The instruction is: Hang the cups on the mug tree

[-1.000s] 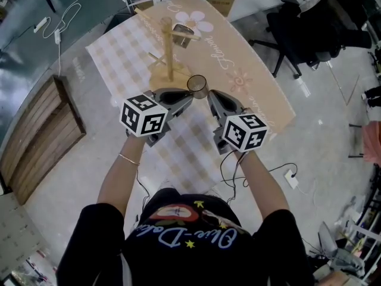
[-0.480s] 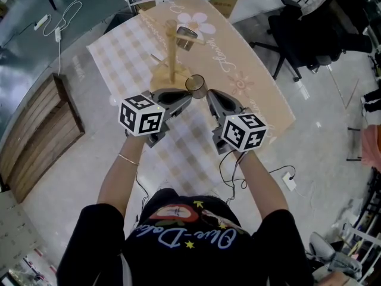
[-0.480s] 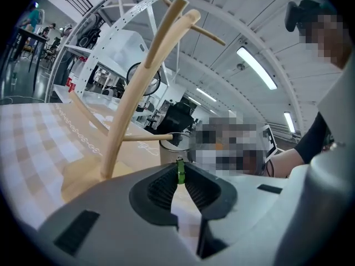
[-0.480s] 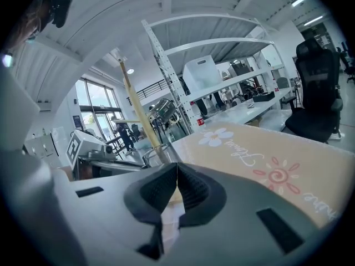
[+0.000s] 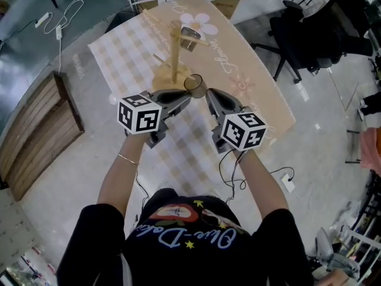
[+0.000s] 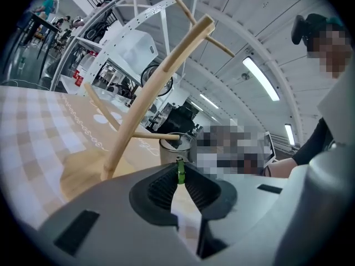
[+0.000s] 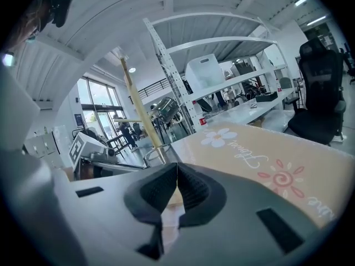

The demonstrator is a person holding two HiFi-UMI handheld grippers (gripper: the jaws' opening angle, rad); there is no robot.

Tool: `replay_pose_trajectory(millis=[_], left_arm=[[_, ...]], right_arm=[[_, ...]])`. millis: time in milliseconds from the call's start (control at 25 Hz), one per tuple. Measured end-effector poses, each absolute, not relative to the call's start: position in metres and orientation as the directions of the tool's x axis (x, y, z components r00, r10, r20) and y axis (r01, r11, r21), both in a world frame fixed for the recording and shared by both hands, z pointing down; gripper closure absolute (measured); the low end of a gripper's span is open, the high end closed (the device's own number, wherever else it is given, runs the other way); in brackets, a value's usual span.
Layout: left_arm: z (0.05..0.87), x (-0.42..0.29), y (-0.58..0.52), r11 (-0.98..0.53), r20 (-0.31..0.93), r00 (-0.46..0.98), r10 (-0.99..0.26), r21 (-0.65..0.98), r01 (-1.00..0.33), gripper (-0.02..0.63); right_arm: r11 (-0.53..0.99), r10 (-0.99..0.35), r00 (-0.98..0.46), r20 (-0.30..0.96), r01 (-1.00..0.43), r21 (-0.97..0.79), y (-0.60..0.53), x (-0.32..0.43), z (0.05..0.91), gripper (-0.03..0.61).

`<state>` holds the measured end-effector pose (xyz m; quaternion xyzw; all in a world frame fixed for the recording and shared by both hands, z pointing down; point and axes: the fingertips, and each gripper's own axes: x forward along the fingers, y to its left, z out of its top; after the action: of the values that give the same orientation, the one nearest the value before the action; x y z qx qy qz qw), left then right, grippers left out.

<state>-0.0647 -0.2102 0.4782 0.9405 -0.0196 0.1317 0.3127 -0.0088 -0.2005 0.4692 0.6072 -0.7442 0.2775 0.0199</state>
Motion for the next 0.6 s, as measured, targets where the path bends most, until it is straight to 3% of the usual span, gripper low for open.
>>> replay_pose_trajectory(millis=[600], left_arm=[[0.4790,-0.0731,-0.2162,-0.718,0.193,0.981,0.032,0.687,-0.112,0.566]], right_arm=[[0.124,-0.890,-0.274,0.365,-0.915,-0.384,-0.2076,-0.0163,0.4644,0.569]])
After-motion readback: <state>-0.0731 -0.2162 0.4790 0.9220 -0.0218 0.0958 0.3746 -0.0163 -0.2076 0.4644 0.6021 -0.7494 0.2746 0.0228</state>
